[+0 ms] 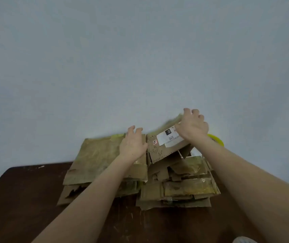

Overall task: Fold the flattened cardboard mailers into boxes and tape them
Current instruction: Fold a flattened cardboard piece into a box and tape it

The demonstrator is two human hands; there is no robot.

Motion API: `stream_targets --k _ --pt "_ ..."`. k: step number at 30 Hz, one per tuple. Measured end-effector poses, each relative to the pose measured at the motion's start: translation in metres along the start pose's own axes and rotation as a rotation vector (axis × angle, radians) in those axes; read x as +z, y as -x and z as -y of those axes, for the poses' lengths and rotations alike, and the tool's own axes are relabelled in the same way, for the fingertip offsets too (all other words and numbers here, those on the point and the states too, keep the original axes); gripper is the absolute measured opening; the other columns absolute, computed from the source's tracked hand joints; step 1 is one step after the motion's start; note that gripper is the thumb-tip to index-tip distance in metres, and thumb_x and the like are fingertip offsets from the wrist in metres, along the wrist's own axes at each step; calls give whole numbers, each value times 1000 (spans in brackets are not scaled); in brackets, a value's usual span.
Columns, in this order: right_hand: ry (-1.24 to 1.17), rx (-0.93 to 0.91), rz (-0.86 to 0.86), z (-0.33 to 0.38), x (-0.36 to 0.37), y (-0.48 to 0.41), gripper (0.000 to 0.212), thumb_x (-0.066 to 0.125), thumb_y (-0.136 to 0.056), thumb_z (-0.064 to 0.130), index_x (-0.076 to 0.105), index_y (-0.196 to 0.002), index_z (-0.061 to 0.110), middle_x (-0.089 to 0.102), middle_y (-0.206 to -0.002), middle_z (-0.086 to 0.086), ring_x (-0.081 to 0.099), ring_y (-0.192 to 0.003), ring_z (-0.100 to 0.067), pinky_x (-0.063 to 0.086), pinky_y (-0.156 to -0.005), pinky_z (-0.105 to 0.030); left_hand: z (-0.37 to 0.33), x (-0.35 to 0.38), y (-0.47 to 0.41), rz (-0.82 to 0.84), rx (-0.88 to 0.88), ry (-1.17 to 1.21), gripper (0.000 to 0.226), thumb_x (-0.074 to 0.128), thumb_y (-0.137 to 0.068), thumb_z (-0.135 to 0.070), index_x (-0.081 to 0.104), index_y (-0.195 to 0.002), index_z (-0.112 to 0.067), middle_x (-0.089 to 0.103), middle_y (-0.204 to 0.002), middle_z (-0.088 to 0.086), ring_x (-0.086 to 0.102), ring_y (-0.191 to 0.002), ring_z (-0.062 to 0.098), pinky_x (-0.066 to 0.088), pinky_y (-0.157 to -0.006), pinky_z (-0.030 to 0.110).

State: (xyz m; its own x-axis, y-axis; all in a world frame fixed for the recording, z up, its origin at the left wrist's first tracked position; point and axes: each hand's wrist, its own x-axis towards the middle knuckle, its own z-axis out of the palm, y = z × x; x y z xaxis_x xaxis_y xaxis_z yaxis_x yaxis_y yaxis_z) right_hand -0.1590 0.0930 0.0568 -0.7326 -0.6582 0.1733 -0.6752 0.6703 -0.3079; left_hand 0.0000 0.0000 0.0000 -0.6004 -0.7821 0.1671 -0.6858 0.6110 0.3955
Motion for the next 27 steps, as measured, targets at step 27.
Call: stream_targets --k 27 --pt "-1332 138 -367 -103 -12 165 8 60 -88 20 61 -95 25 63 -95 6 59 -91 -19 53 -89 -40 -55 -28 166 -356 -49 523 69 60 -90 -32 26 -147 -11 32 -150 11 36 -136 24 33 -106 35"
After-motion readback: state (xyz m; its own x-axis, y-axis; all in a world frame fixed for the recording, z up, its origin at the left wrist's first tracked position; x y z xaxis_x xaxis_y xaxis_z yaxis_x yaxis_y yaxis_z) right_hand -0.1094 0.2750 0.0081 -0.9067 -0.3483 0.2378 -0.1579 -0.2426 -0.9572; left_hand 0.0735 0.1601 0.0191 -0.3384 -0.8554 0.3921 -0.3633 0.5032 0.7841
